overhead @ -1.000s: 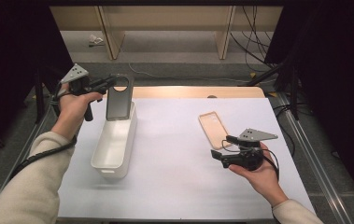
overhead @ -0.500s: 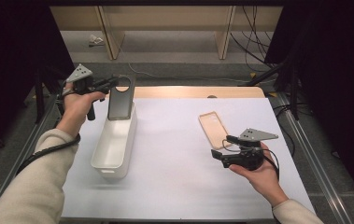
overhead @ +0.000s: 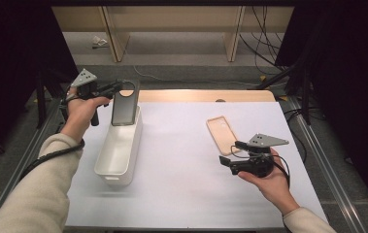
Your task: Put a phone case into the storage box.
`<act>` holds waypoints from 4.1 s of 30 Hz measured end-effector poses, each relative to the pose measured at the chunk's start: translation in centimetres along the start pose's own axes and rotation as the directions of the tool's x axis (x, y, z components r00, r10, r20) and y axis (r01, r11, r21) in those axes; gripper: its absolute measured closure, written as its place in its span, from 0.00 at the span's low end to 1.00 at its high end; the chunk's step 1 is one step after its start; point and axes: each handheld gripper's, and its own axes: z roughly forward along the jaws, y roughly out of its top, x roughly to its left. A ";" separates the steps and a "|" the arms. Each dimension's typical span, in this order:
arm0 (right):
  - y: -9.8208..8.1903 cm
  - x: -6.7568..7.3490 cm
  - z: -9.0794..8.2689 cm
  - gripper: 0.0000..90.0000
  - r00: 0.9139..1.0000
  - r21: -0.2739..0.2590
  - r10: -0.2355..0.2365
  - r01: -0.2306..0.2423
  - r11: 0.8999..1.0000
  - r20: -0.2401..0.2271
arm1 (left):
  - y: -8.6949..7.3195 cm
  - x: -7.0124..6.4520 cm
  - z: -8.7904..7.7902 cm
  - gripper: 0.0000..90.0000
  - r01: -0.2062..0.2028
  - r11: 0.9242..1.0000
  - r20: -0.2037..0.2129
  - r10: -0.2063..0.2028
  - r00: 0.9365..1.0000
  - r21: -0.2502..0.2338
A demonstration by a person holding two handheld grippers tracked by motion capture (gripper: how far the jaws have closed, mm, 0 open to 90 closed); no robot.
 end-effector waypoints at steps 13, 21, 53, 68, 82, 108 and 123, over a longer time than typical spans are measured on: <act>0.0 0.0 0.0 0.18 1.000 -0.005 -0.002 0.002 1.000 -0.002 | -0.5 0.3 0.6 0.90 0.008 1.000 -0.007 -0.008 1.000 0.013; 0.0 0.0 0.0 0.18 1.000 -0.007 0.003 -0.003 1.000 -0.005 | -0.8 0.5 0.9 0.90 0.010 1.000 -0.008 -0.010 1.000 0.018; -0.1 -0.1 0.1 0.18 1.000 -0.003 0.003 -0.003 1.000 -0.007 | -2.3 1.0 2.1 0.90 0.043 0.997 -0.015 -0.042 0.999 0.057; -0.1 -0.1 0.1 0.18 1.000 -0.002 0.003 -0.003 1.000 -0.008 | -3.1 1.3 2.3 0.90 0.053 0.996 -0.018 -0.052 0.998 0.074; -0.1 -0.1 0.1 0.18 1.000 -0.002 0.002 -0.002 1.000 -0.011 | -3.7 1.5 2.5 0.90 0.062 0.995 -0.018 -0.061 0.998 0.084; -0.1 -0.1 0.2 0.18 1.000 0.001 0.002 -0.002 1.000 -0.012 | -5.1 2.2 2.9 0.90 0.082 0.991 -0.018 -0.081 0.997 0.104; -0.1 -0.1 0.3 0.18 1.000 0.003 0.000 0.000 1.000 -0.018 | -5.3 2.4 3.0 0.88 0.090 0.989 -0.032 -0.087 0.996 0.117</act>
